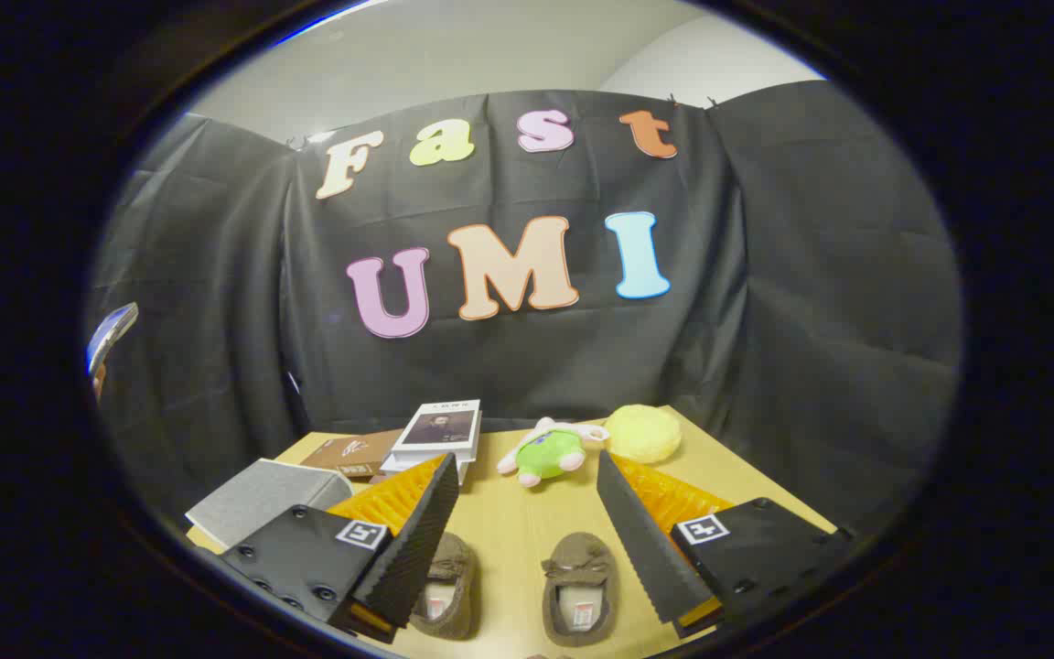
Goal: Open the storage box then place both shoes into the box .Put the left shoe in first, then the right shoe, with the right side of both shoes facing outward in a uniform manner.
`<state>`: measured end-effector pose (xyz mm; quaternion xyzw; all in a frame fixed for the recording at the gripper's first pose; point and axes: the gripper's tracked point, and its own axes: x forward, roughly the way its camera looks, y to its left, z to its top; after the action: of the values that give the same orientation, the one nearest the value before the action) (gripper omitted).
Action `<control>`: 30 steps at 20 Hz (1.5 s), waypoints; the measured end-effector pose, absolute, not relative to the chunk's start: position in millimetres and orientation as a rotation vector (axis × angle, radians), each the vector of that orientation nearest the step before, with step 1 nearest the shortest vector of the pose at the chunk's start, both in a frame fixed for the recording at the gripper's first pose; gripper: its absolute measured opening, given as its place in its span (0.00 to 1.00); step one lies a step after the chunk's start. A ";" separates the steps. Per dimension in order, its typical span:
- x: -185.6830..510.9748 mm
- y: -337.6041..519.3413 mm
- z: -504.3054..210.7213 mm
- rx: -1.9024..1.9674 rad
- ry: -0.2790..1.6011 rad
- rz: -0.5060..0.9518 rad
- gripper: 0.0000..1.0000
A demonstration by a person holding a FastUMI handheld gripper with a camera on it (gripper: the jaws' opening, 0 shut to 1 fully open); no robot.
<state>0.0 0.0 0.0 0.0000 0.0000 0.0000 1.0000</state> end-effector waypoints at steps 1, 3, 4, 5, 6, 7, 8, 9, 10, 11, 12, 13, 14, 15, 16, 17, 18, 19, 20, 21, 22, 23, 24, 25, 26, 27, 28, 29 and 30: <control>0.1 0.1 -1.9 0.002 0.004 0.008 0.98; -0.2 1.5 -2.2 0.000 0.006 0.024 0.98; -1.3 1.5 -2.8 -0.001 0.008 0.031 0.98; -1.6 2.1 -4.5 -0.001 0.011 0.037 0.98; -2.9 3.3 -5.2 0.002 0.014 0.044 0.98; -3.4 3.8 -6.9 0.003 0.018 0.050 0.98; -4.6 4.6 -8.6 0.004 0.023 0.055 0.98; -5.1 5.4 -10.5 0.005 0.027 0.058 0.99; -6.2 5.9 -11.9 0.004 0.032 0.060 0.99; -7.0 6.0 -13.8 -0.001 0.036 0.061 0.99; -6.5 6.1 -15.8 -0.006 0.043 0.063 0.99; -7.5 7.4 -17.8 -0.009 0.047 0.069 0.99; -7.2 9.3 -17.8 -0.011 0.049 0.075 0.99; -7.2 9.4 -17.7 -0.012 0.049 0.079 0.99; -6.9 9.9 -16.4 -0.012 0.048 0.083 0.99; -6.5 10.6 -16.5 -0.011 0.047 0.084 0.99; -5.8 11.3 -16.2 -0.008 0.048 0.085 0.99; -4.7 12.4 -16.8 -0.005 0.050 0.085 0.99; -4.2 11.6 -16.0 -0.002 0.049 0.082 0.99; -4.1 12.1 -15.3 0.001 0.049 0.080 0.99; -4.1 12.3 -15.2 0.004 0.049 0.079 0.99; -4.3 13.1 -15.3 0.007 0.049 0.078 0.99; -4.5 13.1 -15.4 0.007 0.050 0.076 0.99; -3.9 13.4 -16.9 0.006 0.052 0.075 0.99; -4.4 14.2 -17.5 0.006 0.055 0.075 0.99; -4.8 15.3 -18.0 0.007 0.058 0.076 0.99; -5.8 16.9 -18.3 0.011 0.061 0.079 0.99; -6.4 19.1 -19.6 0.017 0.068 0.086 0.99; -7.7 21.7 -21.1 0.021 0.073 0.094 0.99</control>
<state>-7.7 21.7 -21.1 0.0103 0.0367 0.0470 0.9982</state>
